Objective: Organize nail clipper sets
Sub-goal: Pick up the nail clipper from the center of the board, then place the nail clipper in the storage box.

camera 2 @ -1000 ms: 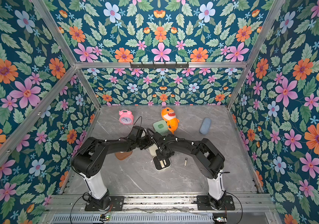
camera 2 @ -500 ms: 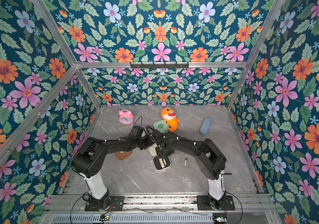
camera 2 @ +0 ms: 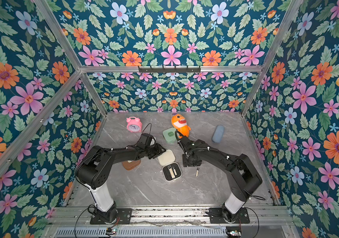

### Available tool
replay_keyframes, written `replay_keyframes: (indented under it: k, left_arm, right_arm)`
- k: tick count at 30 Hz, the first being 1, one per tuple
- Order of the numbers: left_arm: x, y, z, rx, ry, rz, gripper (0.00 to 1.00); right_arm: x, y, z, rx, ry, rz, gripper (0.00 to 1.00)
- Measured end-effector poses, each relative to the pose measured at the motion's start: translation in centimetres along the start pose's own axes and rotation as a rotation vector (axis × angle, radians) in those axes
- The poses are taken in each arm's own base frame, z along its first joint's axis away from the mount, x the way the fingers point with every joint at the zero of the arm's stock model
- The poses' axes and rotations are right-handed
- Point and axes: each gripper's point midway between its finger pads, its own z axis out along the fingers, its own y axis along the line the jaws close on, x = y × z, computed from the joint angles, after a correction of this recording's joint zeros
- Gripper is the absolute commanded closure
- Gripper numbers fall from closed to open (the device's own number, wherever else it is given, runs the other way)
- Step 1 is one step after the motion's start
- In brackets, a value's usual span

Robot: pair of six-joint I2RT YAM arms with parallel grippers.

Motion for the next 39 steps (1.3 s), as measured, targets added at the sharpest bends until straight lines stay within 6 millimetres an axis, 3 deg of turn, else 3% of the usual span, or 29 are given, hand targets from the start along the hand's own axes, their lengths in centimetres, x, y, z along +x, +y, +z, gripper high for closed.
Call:
replay_keyframes:
  k: [4, 15, 20, 26, 32, 39]
  left_arm:
    - [0.0, 0.0, 0.0, -0.001, 0.001, 0.000, 0.56]
    - [0.1, 0.1, -0.1, -0.001, 0.002, 0.000, 0.56]
    - [0.2, 0.1, -0.1, 0.000, 0.003, 0.000, 0.56]
    - [0.2, 0.2, -0.1, 0.001, 0.002, 0.001, 0.57]
    - [0.2, 0.2, -0.1, 0.001, 0.002, 0.001, 0.57]
    - [0.2, 0.2, 0.0, 0.006, -0.002, 0.003, 0.57]
  right_arm:
    - [1.4, -2.6, 1.4, 0.013, 0.044, 0.091, 0.44]
    - [1.6, -2.5, 4.1, 0.003, 0.095, 0.131, 0.51]
    - [1.5, -2.9, 4.6, 0.019, 0.111, 0.145, 0.61]
    - [1.3, -3.1, 4.5, 0.029, 0.118, 0.149, 0.79]
    - [0.1, -0.3, 3.5, -0.072, 0.086, 0.102, 0.87]
    - [-2.2, 5.6, -0.4, -0.174, -0.033, -0.068, 0.87]
